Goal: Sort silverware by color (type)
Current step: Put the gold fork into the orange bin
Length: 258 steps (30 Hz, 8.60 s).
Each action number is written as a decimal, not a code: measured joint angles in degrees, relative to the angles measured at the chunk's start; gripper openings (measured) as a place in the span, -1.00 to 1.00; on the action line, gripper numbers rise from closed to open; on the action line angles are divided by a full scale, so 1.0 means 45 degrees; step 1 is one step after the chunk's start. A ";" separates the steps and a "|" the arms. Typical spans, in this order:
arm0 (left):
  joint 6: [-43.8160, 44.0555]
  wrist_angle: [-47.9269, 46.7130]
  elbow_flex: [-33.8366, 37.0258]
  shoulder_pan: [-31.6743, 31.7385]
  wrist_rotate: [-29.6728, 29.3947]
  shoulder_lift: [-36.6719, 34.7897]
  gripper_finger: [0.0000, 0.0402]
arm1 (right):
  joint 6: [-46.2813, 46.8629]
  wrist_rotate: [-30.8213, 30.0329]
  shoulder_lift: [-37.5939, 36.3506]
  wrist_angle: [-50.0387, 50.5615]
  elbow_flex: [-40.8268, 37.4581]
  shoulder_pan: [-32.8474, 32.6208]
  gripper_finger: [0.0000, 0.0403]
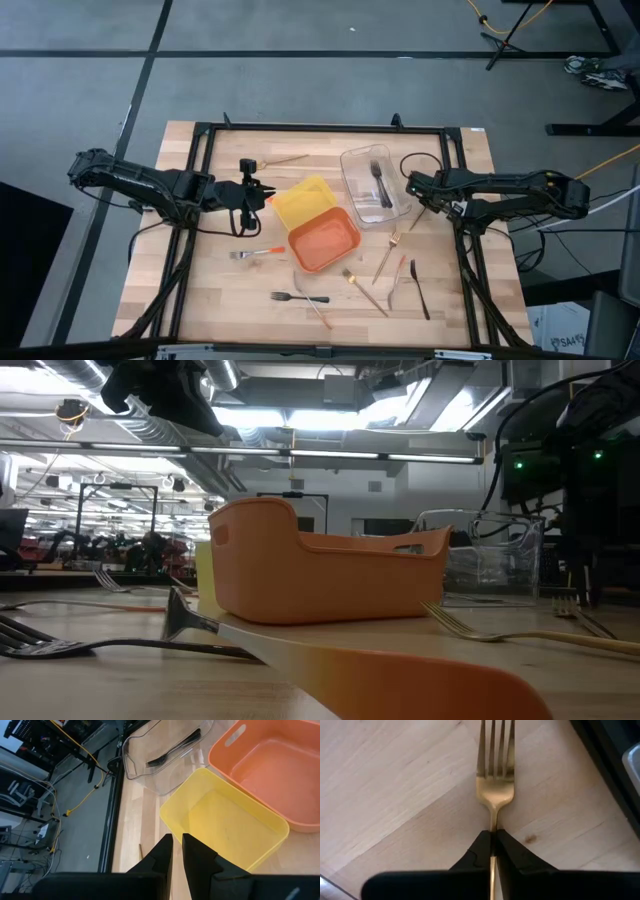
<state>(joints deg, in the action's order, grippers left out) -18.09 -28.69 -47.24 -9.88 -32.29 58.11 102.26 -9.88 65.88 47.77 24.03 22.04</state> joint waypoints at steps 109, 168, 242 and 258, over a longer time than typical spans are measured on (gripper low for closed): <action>0.1360 -0.0005 0.0005 0.0052 -0.0010 -0.0005 -0.82 | -1.5717 0.7776 0.5349 -0.4036 1.0275 -0.5827 -1.00; 0.1350 -0.0005 0.0005 0.0052 -0.0005 0.0000 -0.82 | -2.2525 0.5190 1.1669 0.0323 1.6840 -0.5814 -1.00; 0.3257 0.3628 0.0005 1.0345 0.6558 0.4335 -0.42 | -2.1299 -0.1497 0.6983 0.9382 2.3051 -0.5814 -0.60; 0.1863 0.3465 0.0005 1.1716 0.7953 0.7621 -0.42 | -1.7750 -0.2685 0.1951 0.6433 1.5190 -0.5814 -0.60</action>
<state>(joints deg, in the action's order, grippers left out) -9.70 -13.09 -47.22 42.84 3.50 92.40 22.38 -21.96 74.66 76.72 92.39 -4.12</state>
